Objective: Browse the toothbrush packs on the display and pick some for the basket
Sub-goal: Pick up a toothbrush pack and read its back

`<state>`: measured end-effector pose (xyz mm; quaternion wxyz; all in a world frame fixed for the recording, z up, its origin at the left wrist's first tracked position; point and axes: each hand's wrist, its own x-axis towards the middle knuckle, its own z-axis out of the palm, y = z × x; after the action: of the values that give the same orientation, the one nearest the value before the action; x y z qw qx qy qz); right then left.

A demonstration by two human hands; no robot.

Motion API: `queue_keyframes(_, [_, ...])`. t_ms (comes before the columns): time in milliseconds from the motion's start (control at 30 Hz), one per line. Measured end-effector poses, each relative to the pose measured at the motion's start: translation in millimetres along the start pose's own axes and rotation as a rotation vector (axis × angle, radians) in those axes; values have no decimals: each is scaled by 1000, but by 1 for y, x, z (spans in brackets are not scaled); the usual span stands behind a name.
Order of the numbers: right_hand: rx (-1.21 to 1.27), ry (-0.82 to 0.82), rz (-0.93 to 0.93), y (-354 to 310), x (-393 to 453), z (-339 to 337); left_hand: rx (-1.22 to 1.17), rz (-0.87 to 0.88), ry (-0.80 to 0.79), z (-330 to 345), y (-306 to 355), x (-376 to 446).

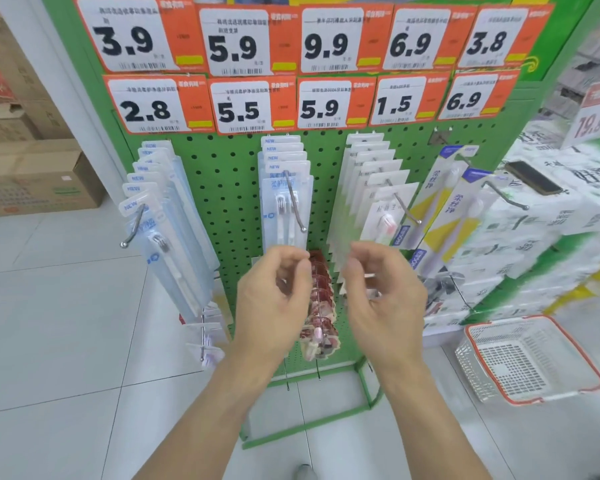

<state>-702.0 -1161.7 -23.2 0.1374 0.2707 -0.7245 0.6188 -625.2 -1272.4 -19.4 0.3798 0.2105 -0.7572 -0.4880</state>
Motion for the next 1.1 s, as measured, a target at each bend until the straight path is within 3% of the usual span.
queue_keyframes(100, [-7,115,49,11,-1,-18,-16,-23,-135,15,4,-2])
queue_keyframes(233, [1,181,111,24,8,-33,1,-33,-203,32,6,3])
queue_keyframes(400, [15,13,193,37,25,-39,17,-72,-232,52,5,14])
queue_keyframes(533, [62,-158,221,42,36,-36,-101,-135,-214,68,5,23])
queue_keyframes(933, [236,-150,236,54,30,-56,-205,-115,-181,74,10,3])
queue_keyframes(1100, [277,-217,270,58,22,-69,-248,-109,-177,74,15,-11])
